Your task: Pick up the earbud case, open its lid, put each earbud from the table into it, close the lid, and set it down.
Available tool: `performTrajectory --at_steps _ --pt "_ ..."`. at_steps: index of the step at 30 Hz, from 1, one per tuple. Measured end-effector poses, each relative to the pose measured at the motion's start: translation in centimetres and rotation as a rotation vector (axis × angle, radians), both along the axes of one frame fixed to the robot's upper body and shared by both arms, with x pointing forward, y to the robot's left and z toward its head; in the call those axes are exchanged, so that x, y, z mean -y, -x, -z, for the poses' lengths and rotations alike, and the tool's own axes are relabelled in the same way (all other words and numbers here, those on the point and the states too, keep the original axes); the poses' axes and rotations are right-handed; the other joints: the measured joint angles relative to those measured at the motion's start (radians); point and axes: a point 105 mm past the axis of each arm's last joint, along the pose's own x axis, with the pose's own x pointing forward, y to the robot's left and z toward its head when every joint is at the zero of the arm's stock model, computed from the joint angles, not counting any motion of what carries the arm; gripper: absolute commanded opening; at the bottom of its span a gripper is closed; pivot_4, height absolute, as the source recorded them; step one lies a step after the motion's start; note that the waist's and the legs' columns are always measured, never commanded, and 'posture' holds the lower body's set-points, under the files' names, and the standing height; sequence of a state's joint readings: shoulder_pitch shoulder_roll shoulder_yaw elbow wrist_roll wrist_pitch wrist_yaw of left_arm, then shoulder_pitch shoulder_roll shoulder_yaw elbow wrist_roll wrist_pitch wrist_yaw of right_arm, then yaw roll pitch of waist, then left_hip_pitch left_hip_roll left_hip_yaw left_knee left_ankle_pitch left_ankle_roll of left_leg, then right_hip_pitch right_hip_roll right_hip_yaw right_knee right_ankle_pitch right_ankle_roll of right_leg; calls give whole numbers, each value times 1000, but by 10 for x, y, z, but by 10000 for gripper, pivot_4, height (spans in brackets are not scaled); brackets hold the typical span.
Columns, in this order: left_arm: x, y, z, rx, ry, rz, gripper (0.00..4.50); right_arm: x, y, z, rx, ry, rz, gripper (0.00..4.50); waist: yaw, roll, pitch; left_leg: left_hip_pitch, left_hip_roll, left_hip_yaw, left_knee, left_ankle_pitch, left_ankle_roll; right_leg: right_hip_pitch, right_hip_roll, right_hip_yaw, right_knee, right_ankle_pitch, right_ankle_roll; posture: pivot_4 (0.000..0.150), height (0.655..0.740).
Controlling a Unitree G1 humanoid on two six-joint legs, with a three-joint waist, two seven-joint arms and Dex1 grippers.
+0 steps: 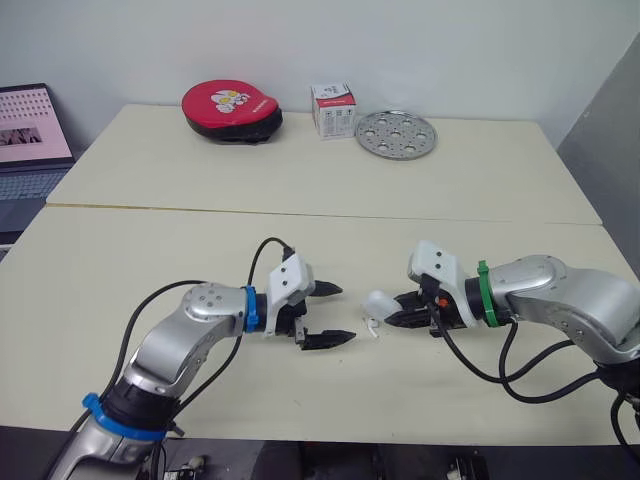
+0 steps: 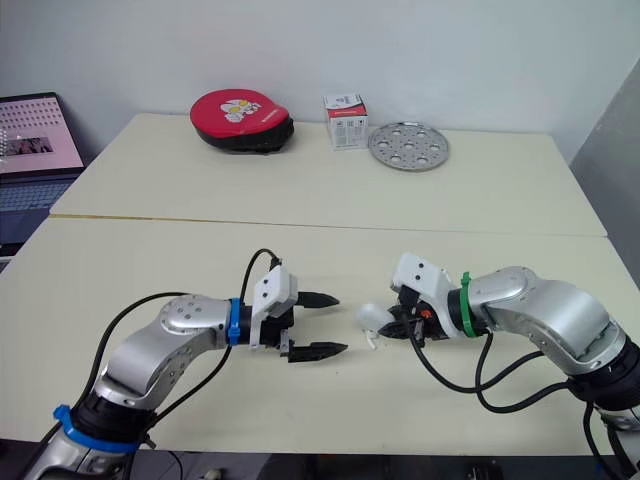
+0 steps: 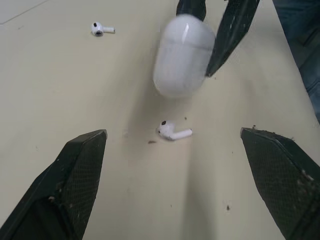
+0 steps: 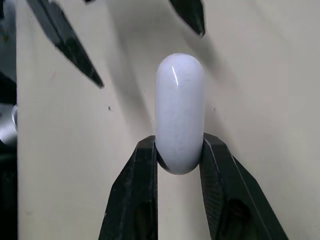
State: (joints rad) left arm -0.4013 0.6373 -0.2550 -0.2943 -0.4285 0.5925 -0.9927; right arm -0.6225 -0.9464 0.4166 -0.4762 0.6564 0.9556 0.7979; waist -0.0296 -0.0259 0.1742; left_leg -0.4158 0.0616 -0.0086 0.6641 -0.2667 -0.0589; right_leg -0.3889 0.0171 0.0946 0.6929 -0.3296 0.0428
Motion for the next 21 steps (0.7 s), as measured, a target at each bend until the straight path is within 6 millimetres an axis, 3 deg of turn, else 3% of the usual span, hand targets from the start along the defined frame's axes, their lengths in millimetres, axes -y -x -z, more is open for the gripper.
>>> performTrajectory --at_steps 5,16,19,21 --pt "14 -3 -10 49 -22 50 45000 0 -1 -1 43 28 -48 7305 1 0 0 0 0 -3 0 0 0 0 0 0 0 0 0 1500 7400" --pt "24 2 -1 67 -80 115 45000 -8 -3 -4 73 33 -97 7305 1 0 0 0 -1 -5 2 0 0 0 0 -1 3 0 0 1500 7400" --pt "26 1 -1 65 -71 116 38639 -8 -3 -4 74 39 -104 7305 1 0 0 0 -1 -5 3 0 0 0 0 -1 4 0 0 1500 7400" --pt "28 0 -3 72 -64 118 32123 -9 -3 -4 76 37 -110 7305 0 0 0 0 -1 -5 3 0 0 0 0 -1 4 0 0 1500 7400"
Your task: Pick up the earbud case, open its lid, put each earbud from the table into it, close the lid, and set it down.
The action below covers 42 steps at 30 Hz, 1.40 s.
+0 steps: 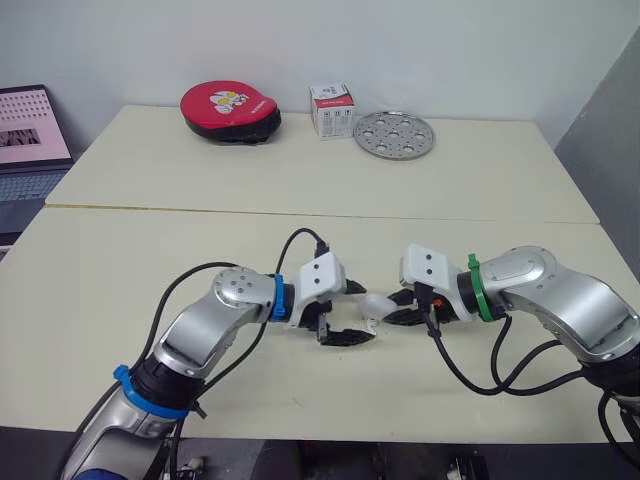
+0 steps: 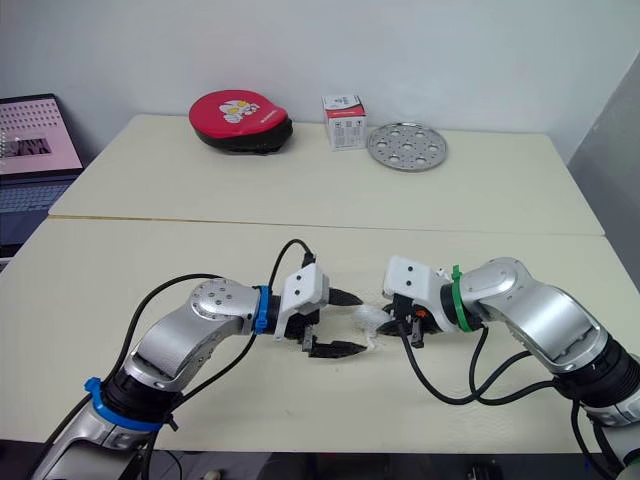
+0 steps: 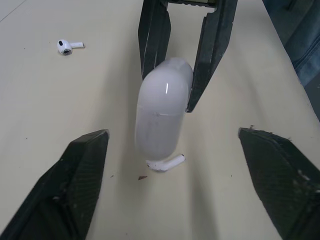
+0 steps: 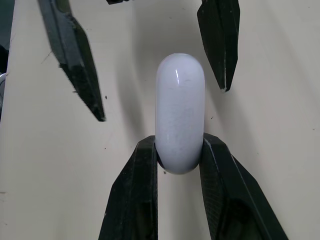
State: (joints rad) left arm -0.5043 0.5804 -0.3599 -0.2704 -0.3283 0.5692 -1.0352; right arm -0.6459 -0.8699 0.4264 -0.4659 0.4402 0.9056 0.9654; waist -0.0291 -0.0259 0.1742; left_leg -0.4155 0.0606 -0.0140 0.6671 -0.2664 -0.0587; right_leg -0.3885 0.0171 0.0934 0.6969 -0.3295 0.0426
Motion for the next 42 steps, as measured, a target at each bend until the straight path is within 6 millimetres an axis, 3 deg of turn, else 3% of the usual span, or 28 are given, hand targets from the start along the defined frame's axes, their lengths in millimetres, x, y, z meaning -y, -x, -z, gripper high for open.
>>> performTrajectory --at_steps 6,8,13,18,23,24,30,33,42 --pt "1 -2 0 17 -2 1 11682 -2 0 0 8 6 -18 7305 0 0 0 0 0 0 0 0 0 0 0 0 0 0 0 1500 7400" --pt "3 0 1 14 -7 19 7806 -1 1 0 6 13 -23 7304 0 0 0 0 0 0 1 0 0 0 0 0 0 0 0 1500 7400" --pt "4 0 1 31 -9 27 7806 -1 1 0 11 21 -30 7304 0 0 0 0 0 0 2 0 0 0 0 0 1 0 0 1500 7400" --pt "5 -3 5 29 1 10 7805 -3 1 -2 24 7 -46 24724 0 0 0 0 0 -1 4 0 0 1 0 -1 2 0 0 1500 7400" --pt "-5 -5 14 -32 49 -64 7805 8 -2 -8 77 40 -46 43449 0 0 0 0 0 -1 4 0 0 1 0 -1 2 0 0 1500 7400" --pt "-7 -7 15 -51 74 -82 7805 10 -3 -12 97 38 -44 44888 0 0 0 0 0 -1 5 0 0 1 0 -1 2 0 0 1500 7400" --pt "-10 0 12 -111 250 -71 7805 5 -6 -31 203 -29 -73 45000 -1 0 0 0 0 -2 7 0 0 2 0 -2 4 0 0 1500 7400" --pt "-10 8 13 -139 279 -34 7805 -4 -7 -32 210 -74 -60 45000 0 0 0 0 0 -2 9 0 0 2 0 -2 6 0 0 1500 7400" --pt "-10 9 6 -123 307 -17 7805 -3 -9 -31 202 -67 -52 45000 1 0 0 0 0 -3 9 0 0 3 0 -2 6 0 0 1500 7400"
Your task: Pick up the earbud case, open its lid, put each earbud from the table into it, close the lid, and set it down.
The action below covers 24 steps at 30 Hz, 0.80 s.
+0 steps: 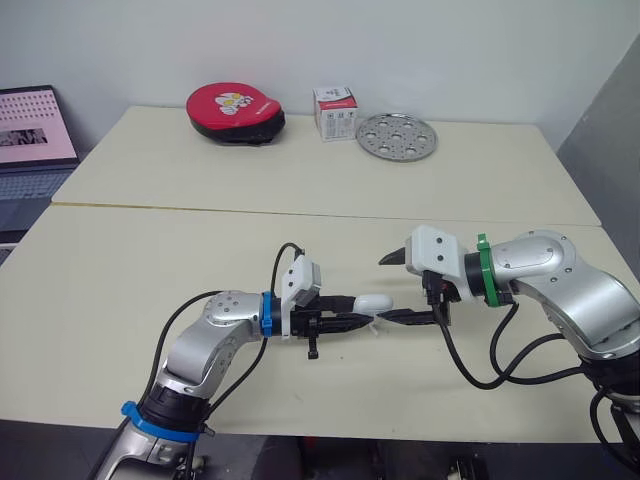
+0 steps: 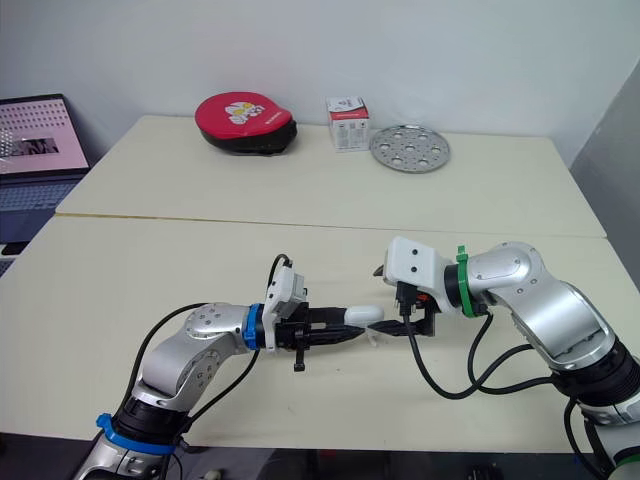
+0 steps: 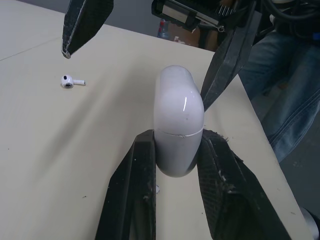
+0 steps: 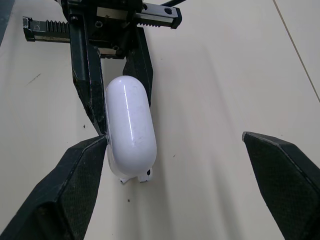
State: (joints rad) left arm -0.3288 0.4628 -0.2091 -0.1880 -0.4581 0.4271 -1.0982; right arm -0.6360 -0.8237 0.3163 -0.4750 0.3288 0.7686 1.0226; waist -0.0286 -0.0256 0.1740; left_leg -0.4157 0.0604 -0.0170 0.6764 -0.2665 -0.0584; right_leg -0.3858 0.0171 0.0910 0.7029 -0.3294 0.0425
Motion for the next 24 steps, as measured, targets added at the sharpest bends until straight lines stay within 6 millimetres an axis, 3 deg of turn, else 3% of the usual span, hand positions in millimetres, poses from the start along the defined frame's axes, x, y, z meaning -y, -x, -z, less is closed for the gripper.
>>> performTrajectory --at_steps 17,20,24 --pt "-1 6 5 55 -57 43 7805 6 -11 -19 -26 -74 60 45000 0 0 0 0 0 0 0 0 0 0 0 0 0 0 0 1500 7400" --pt "-3 -2 4 71 -24 -11 7804 18 -7 -22 -25 -88 72 45000 3 0 0 0 0 0 0 0 0 1 0 -1 -1 0 0 1500 7400" --pt "-23 -25 0 116 39 -197 7804 46 0 -14 9 -110 107 45000 4 0 0 0 0 0 0 0 0 1 0 -1 -2 0 0 1500 7400"
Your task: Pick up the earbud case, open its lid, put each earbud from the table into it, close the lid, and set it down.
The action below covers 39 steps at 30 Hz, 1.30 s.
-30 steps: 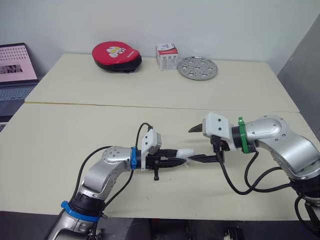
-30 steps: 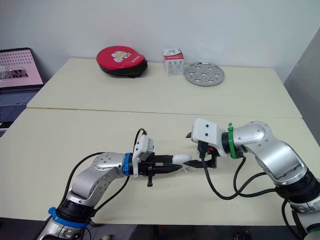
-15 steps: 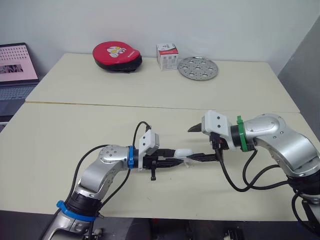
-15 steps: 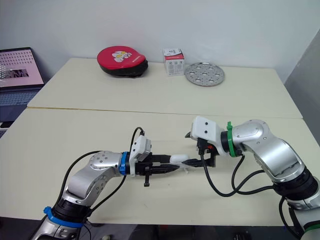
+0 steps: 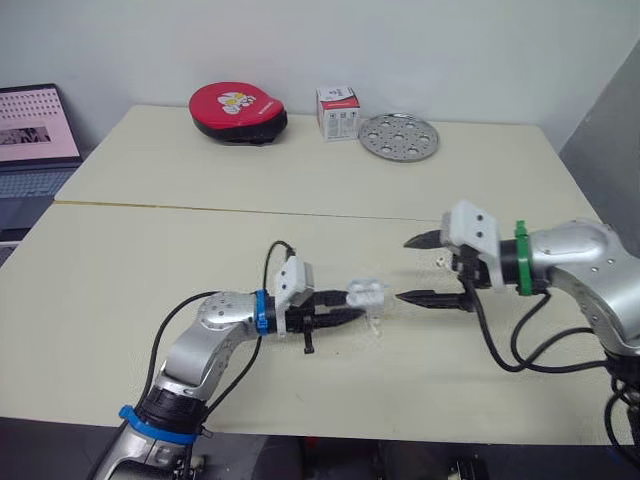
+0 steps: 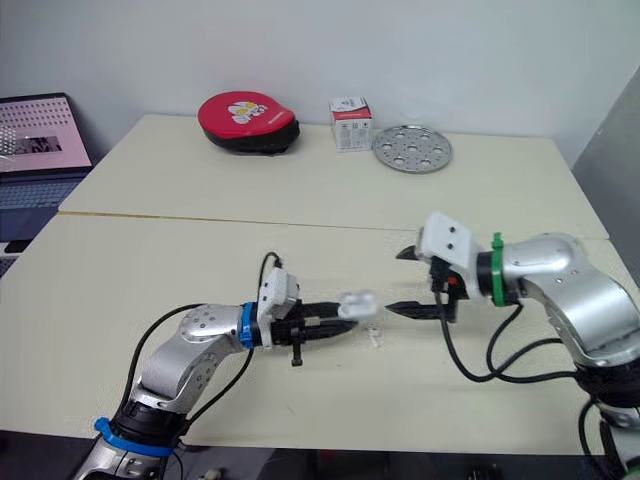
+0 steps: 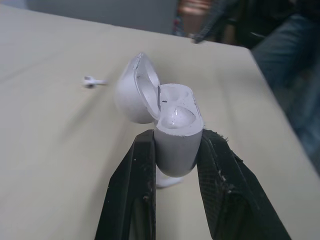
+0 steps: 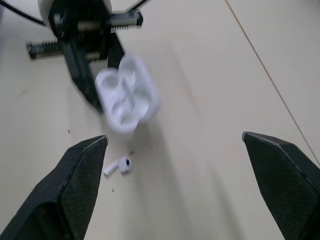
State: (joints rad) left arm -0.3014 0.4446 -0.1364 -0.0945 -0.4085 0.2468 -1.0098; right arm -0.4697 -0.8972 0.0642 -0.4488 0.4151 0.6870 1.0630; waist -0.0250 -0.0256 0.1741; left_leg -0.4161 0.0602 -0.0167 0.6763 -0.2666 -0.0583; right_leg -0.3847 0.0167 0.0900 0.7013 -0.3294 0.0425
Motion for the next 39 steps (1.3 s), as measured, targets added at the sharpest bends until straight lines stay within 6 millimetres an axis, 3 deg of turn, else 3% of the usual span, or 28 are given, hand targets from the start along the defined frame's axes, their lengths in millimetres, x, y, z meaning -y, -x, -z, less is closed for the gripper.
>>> performTrajectory --at_steps 5,9,14,24,29,31,35,39 --pt "-25 -15 -2 47 33 -154 7804 42 7 17 3 -35 150 45000 0 0 0 0 0 0 0 0 0 1 0 -1 -1 0 0 1500 7400" --pt "-52 -23 1 52 26 -264 7804 96 23 45 -2 21 327 45000 4 1 0 1 -1 2 0 0 0 3 0 -1 -1 0 0 1500 7400" --pt "-56 -24 1 64 34 -286 7805 133 42 62 18 27 432 45000 -1 0 0 11 -1 3 -1 0 0 14 0 -1 -4 0 0 1500 7400" --pt "-62 -28 6 59 32 -320 7805 150 60 73 -27 14 458 45000 -6 0 0 17 -1 9 -6 0 0 16 0 4 -5 0 0 1500 7400" --pt "-63 -28 5 70 33 -321 7804 150 61 73 -25 18 457 45000 -6 0 0 17 -1 9 -6 0 0 16 0 5 -5 0 0 1500 7400" --pt "-63 -28 6 67 31 -322 7805 140 64 73 -45 16 431 45000 -6 1 0 18 0 9 -7 0 0 16 0 5 -5 0 0 1500 7400" --pt "-64 -28 8 62 29 -321 7805 99 64 76 -69 -53 341 45000 -7 1 0 18 0 9 -8 0 0 16 0 5 -5 0 0 1500 7400" --pt "-64 -29 8 64 22 -313 7804 37 47 72 -43 -184 284 45000 -8 1 0 18 0 9 -9 0 0 15 1 5 -4 0 0 1500 7400"
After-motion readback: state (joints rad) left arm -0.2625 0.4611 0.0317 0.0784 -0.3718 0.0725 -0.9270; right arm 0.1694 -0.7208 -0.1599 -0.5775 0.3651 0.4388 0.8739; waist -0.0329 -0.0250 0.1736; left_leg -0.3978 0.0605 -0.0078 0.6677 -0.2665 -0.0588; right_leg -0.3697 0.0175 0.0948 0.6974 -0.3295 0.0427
